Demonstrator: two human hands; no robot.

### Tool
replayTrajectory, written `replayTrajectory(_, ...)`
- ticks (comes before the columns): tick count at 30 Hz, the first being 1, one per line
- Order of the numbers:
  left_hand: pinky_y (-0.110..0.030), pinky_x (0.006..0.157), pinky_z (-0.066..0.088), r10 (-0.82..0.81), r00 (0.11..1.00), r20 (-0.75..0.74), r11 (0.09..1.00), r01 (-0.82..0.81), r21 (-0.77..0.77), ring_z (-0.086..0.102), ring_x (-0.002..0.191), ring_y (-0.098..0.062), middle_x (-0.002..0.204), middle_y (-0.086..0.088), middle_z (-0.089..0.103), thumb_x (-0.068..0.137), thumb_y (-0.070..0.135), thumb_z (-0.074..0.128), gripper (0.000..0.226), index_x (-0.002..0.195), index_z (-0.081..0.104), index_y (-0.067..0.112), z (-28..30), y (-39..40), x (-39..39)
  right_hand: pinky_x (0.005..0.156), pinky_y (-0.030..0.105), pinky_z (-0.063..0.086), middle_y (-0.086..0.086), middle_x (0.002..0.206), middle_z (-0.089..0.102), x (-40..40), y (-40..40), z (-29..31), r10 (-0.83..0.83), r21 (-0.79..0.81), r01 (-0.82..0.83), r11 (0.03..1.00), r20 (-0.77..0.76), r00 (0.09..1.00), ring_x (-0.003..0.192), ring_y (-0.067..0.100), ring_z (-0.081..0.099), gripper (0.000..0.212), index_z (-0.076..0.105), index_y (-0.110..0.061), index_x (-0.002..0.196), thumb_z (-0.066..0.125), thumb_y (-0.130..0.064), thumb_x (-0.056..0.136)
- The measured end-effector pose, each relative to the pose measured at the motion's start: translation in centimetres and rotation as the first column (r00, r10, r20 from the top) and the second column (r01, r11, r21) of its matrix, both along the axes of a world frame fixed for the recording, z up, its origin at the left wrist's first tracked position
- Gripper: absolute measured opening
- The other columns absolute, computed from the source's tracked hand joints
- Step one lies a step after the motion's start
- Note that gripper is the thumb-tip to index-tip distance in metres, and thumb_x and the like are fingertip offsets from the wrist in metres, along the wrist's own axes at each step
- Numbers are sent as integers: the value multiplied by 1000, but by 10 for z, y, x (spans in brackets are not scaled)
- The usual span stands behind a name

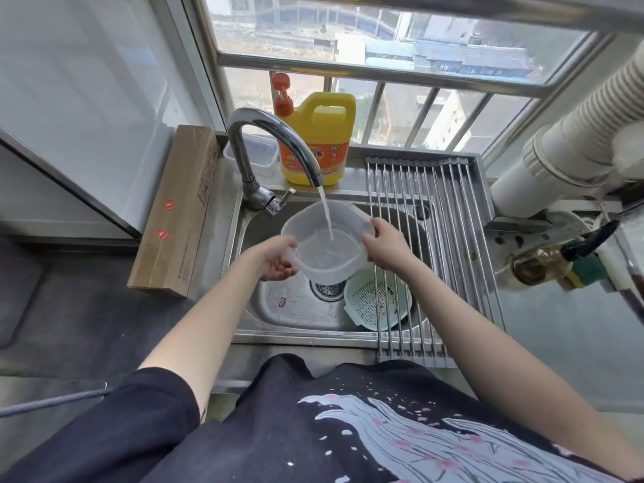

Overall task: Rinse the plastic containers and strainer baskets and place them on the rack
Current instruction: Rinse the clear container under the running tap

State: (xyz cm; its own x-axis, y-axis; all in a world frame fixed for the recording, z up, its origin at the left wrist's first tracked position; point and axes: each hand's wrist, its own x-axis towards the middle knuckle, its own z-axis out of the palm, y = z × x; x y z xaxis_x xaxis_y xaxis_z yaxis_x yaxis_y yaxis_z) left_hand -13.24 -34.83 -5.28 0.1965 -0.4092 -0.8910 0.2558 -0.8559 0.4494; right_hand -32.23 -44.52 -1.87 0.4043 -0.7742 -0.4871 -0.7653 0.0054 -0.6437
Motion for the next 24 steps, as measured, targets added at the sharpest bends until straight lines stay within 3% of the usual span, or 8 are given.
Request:
replayTrajectory(4, -8, 29, 31, 145, 982, -119, 989, -145, 11, 36, 26, -6, 52, -3, 37, 91, 50, 47, 44, 85, 45, 6, -8, -5, 0, 41, 24, 41, 13, 80, 61, 16, -9, 5, -113, -50, 114, 992, 29, 993, 52, 17, 56, 28, 56, -2, 111, 40, -14, 91)
replayTrajectory(8, -10, 27, 32, 184, 973, -138, 976, -197, -91, 39, 27, -3, 41, 2, 39, 89, 48, 57, 38, 85, 48, 11, -2, -15, 1, 34, 18, 34, 10, 63, 56, 1, -13, -8, -294, 268, 277, 923, 23, 956, 39, 11, 42, 31, 53, 1, 116, 44, -22, 97)
replayTrajectory(11, -14, 32, 40, 128, 992, -15, 965, -128, -227, 51, 33, -6, 43, 0, 49, 87, 35, 65, 30, 91, 52, 8, 10, -15, 3, 36, 17, 39, 8, 64, 54, -19, 2, -27, -384, 473, 286, 834, 124, 915, 41, 10, 45, 35, 46, -4, 132, 41, -14, 99)
replayTrajectory(15, -19, 38, 46, 82, 947, 309, 939, 30, -342, 60, 46, -11, 75, -9, 61, 85, 37, 67, 41, 115, 51, 14, -1, -5, 14, 47, 22, 55, 15, 74, 60, -15, 46, -44, -510, 458, 331, 825, 351, 785, 48, 14, 62, 50, 27, -17, 148, 43, -13, 101)
replayTrajectory(17, -21, 41, 48, 121, 924, 362, 935, 17, -355, 60, 58, -14, 95, -13, 61, 84, 37, 68, 50, 122, 47, 13, -13, 2, 18, 57, 32, 60, 15, 83, 64, -9, 62, -47, -513, 367, 373, 852, 450, 731, 54, 17, 66, 54, 24, -22, 150, 46, -15, 100)
replayTrajectory(20, -25, 49, 57, 178, 947, 267, 935, -78, -346, 64, 72, -18, 110, -18, 60, 86, 32, 67, 46, 116, 46, 3, -28, 10, 16, 65, 43, 59, 6, 73, 61, -7, 60, -42, -305, 2, 349, 937, 490, 817, 62, 25, 64, 51, 32, -32, 146, 47, -21, 99)
replayTrajectory(22, -28, 55, 59, 173, 974, 146, 944, -122, -307, 68, 73, -22, 107, -22, 63, 91, 29, 61, 41, 116, 44, 0, -32, 12, 8, 63, 40, 55, 7, 69, 58, -5, 48, -30, -84, -292, 211, 933, 394, 915, 62, 25, 60, 50, 34, -35, 145, 48, -23, 98)
replayTrajectory(24, -26, 52, 58, 96, 992, 85, 967, -73, -246, 70, 65, -21, 95, -23, 65, 96, 26, 53, 36, 117, 44, -2, -36, 9, -5, 56, 38, 49, 2, 60, 52, -1, 35, -17, 16, -434, 107, 894, 271, 962, 53, 19, 52, 50, 38, -29, 144, 49, -18, 97)
